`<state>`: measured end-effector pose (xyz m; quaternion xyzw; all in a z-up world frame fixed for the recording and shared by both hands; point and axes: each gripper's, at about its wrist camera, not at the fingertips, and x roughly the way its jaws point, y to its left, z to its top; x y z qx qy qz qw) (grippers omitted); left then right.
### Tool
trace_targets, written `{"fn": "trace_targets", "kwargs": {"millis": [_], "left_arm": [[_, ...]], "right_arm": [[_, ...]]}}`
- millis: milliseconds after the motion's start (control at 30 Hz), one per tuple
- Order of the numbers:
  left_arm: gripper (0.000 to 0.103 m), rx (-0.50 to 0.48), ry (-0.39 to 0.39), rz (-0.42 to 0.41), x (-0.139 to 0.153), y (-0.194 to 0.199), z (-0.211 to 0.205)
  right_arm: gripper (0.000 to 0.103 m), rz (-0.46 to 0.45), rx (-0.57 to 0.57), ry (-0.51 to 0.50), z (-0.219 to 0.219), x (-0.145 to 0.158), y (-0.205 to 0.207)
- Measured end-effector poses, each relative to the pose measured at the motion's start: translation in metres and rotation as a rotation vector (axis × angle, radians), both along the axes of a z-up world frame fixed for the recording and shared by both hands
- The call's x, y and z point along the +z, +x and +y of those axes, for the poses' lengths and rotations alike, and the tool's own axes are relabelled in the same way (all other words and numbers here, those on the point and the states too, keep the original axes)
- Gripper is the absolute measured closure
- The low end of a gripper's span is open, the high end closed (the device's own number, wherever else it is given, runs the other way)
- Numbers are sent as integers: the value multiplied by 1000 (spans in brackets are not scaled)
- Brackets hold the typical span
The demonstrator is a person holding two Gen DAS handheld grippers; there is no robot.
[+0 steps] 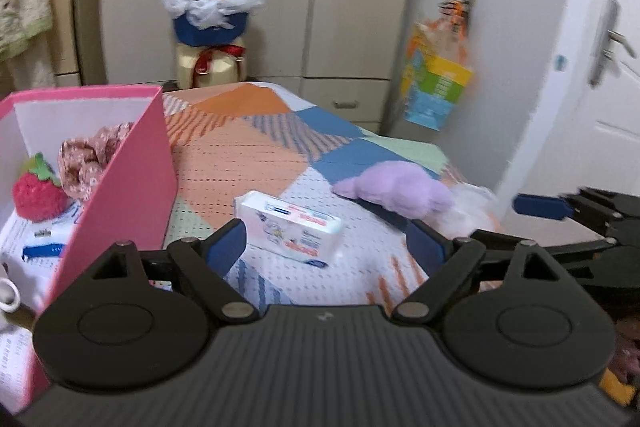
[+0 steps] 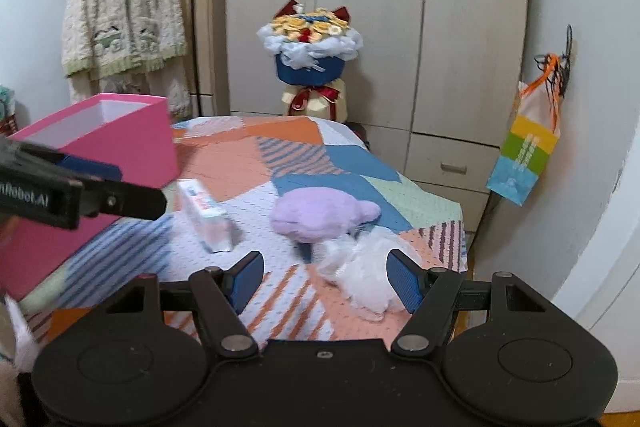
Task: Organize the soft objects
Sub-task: 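Close the left tool on the white tube while the right tool grasps the mesh bath puff, then lift the white tube with the left tool while the right tool lifts the bath puff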
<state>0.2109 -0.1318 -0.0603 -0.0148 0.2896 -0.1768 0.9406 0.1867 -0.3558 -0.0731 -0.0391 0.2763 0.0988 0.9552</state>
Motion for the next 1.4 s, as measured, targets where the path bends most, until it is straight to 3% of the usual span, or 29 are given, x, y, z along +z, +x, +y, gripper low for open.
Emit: {"fn": "trace_targets", "kwargs": {"millis": [233,300,367,767,833,900,1000,1100,1233,1400], "left_arm": [[13,129,27,-33,-31,27,-10],[13,169,30,-47,-36,32,-13],[11,199,40,-59,-39,37,-15],[5,260,66,-45,-50,57,-27],[17,253,63,-48,-49,57,-26],[49,246,61,-34,-48,55,-25],[65,219,69,-1,-48,55,-24],[81,208,49,14,-48,50,-21],[83,208,53,3,-49,40,-17],[84,189,38,23,-46,29,-11]], "right_arm": [[30,18,-17,-59,-5,-25,32],[26,14,-21,-67,-8,-30,38],[18,17,-20,-52,-13,-34,44],[19,98,1,49,-16,-47,56],[36,106,-14,56,-16,-48,54],[57,107,-27,88,-17,-49,51],[69,104,-38,95,-14,-48,43],[75,103,-43,121,-12,-48,35],[78,94,-73,131,-8,-47,24],[79,74,-114,62,3,-46,8]]}}
